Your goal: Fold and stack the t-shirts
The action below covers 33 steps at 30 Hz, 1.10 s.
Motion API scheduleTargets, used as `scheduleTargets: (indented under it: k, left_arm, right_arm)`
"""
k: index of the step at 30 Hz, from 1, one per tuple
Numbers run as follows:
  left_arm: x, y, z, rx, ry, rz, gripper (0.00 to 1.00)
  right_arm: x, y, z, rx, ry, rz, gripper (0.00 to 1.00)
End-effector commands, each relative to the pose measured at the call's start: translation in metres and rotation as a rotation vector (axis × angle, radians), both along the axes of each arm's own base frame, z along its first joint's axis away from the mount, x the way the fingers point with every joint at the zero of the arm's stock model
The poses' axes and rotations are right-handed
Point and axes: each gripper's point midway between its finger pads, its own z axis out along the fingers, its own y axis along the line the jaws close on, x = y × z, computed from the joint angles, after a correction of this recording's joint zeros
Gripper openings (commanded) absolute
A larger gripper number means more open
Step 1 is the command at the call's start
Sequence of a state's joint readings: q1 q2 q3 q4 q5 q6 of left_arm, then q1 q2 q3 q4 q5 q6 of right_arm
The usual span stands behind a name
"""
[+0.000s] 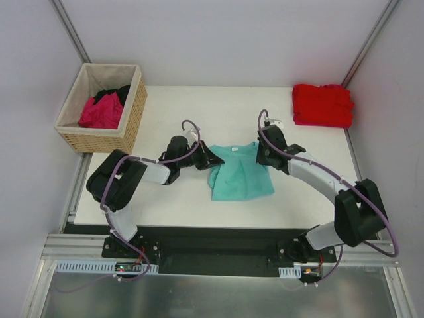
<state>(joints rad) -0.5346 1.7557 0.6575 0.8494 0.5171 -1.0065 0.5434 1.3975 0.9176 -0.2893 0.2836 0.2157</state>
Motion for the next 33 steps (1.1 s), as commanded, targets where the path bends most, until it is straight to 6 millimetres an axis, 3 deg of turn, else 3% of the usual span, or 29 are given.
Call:
scheduleTargets:
  k: [1,6,10,16,24,26,27,29,30,31,32,33]
  left_arm:
    - [0.031,-0.008,0.046,-0.105,-0.125,-0.009,0.00]
    - [0.044,0.001,0.061,-0.108,-0.151,0.008,0.00]
    - [0.047,0.007,0.066,-0.095,-0.164,0.014,0.00]
    - [0.047,0.011,0.059,-0.088,-0.152,0.022,0.00]
    - [0.054,0.029,0.040,-0.040,-0.136,0.088,0.00]
    - [0.055,0.038,0.034,-0.015,-0.131,0.121,0.00]
    - [0.061,0.047,0.031,0.004,-0.129,0.163,0.00]
    - [0.063,0.059,0.025,0.037,-0.130,0.197,0.00]
    - [0.063,0.064,0.021,0.050,-0.121,0.209,0.00]
    - [0.067,0.071,0.018,0.063,-0.119,0.234,0.00]
    - [0.067,0.074,0.018,0.073,-0.128,0.237,0.00]
    - [0.067,0.076,0.017,0.079,-0.122,0.240,0.00]
  right_arm:
    - [0.047,0.016,0.023,0.076,-0.079,0.001,0.01]
    - [0.065,0.020,0.011,0.098,-0.047,-0.006,0.01]
    - [0.072,0.020,0.014,0.109,-0.055,-0.008,0.01]
    - [0.079,0.012,0.011,0.103,-0.053,-0.033,0.01]
    - [0.101,0.002,-0.022,0.087,0.012,-0.072,0.01]
    - [0.106,0.001,-0.027,0.088,0.025,-0.074,0.10]
    - [0.111,-0.001,-0.029,0.080,0.025,-0.077,0.26]
    - [0.114,-0.002,-0.031,0.068,0.034,-0.075,0.36]
    - [0.115,-0.004,-0.032,0.062,0.037,-0.076,0.52]
    - [0.118,-0.004,-0.030,0.055,0.030,-0.075,0.59]
    - [0.119,-0.006,-0.028,0.049,0.028,-0.078,0.81]
    - [0.120,-0.007,-0.023,0.046,0.020,-0.083,0.93]
